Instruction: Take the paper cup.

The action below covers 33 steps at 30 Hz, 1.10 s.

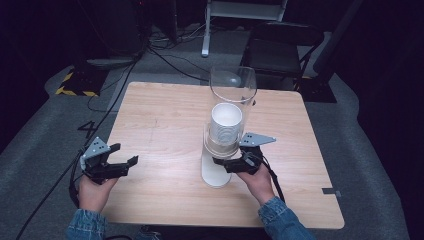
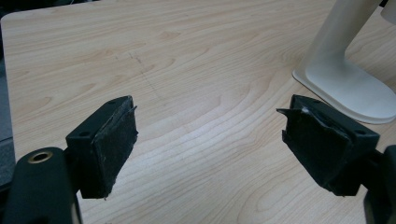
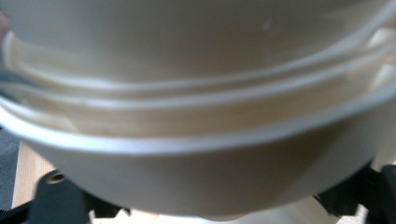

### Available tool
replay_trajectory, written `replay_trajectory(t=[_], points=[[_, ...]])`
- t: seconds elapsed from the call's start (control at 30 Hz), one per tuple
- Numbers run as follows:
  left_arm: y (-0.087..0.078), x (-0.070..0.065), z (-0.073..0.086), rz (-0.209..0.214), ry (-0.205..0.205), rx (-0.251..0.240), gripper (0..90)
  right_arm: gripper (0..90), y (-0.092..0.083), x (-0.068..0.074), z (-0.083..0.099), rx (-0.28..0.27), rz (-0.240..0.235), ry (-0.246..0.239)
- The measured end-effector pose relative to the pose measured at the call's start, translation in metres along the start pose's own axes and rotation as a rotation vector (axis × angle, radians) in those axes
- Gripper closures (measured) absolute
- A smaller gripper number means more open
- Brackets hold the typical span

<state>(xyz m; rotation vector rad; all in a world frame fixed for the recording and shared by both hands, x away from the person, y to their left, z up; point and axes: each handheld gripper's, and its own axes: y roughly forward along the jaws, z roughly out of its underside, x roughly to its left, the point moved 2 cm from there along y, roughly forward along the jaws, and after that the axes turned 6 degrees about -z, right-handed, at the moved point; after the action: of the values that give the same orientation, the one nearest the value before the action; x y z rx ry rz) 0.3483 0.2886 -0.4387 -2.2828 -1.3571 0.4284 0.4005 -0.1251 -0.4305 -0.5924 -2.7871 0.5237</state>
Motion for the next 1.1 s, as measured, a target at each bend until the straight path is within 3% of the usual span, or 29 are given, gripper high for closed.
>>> replay_trajectory(t=[0.07, 0.1, 0.3, 1.1], points=[[-0.0001, 0.0000, 0.0001, -0.001, -0.002, 0.000, 17.3, 24.3, 0.0002, 0.0000, 0.0001, -0.003, 0.001, -0.001], [-0.0004, 0.0004, 0.0001, -0.005, -0.001, -0.002, 17.3, 30.1, 0.0005, 0.0002, 0.0003, -0.008, -0.010, -0.001], [-0.0006, 0.0006, 0.0002, -0.003, -0.003, -0.004, 17.3, 32.5, 0.0005, 0.0029, 0.0012, -0.001, 0.018, -0.031], [-0.0014, -0.0021, -0.0007, 0.006, -0.006, -0.007, 17.3, 34.7, 0.0011, 0.0046, 0.0092, -0.019, 0.028, -0.055]])
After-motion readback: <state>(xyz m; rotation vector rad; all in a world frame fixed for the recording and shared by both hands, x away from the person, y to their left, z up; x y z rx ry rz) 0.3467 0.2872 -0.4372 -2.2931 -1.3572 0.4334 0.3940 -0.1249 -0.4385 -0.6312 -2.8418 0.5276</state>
